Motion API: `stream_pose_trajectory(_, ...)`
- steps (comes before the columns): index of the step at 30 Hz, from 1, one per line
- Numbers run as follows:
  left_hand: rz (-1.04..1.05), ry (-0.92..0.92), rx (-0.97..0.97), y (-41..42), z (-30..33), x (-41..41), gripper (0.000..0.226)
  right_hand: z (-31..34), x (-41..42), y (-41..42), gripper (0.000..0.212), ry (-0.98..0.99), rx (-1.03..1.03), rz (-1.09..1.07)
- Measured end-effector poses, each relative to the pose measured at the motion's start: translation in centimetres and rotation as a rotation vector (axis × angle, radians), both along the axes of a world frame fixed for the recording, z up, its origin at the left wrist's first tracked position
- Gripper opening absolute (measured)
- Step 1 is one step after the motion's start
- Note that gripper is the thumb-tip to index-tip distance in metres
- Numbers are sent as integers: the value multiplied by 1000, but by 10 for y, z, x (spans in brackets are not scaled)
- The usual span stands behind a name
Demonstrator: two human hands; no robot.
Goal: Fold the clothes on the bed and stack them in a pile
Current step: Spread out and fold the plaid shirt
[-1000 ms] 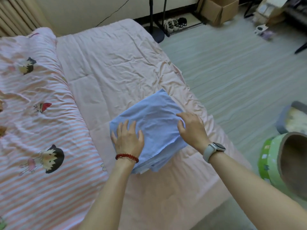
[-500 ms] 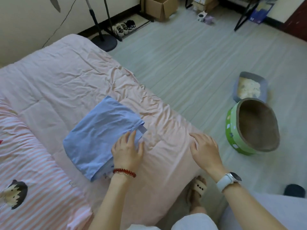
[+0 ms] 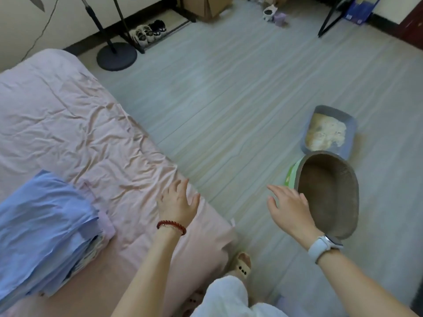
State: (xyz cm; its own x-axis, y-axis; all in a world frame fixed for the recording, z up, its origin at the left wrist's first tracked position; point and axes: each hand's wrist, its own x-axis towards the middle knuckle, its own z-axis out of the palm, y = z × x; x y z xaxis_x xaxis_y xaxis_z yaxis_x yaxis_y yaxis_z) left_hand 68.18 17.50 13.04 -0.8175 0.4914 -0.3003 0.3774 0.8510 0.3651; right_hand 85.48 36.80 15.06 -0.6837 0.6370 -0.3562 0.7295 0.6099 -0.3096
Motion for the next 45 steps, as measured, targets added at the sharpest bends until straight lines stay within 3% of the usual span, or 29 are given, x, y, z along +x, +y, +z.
stream_pose_trajectory(7, -39, 21, -39, 93, 0, -22, 55, 0, -47, 88, 40, 9, -5, 73)
stream_pose_trajectory(13, 73, 42, -58, 156, -5, -102, 54, -3, -140, 170, 39, 58, 25, 173)
stream_pose_trajectory(21, 367, 93, 41, 211, 19, -266, 52, 3, -359, 240, 38, 91, 32, 482)
stream_pose_trajectory(28, 531, 160, -69, 221, 37, -401, 52, 12, -557, 257, 39, 99, 56, 769)
stream_pose_trajectory(35, 874, 120, -32, 235, 31, -552, 49, 10, -777, 268, 38, 146, 30, 1038)
stream_pose_trajectory(45, 1216, 205, -36, 185, 65, -752, 48, 38, -1046, 181, 39, 171, 4, 1448)
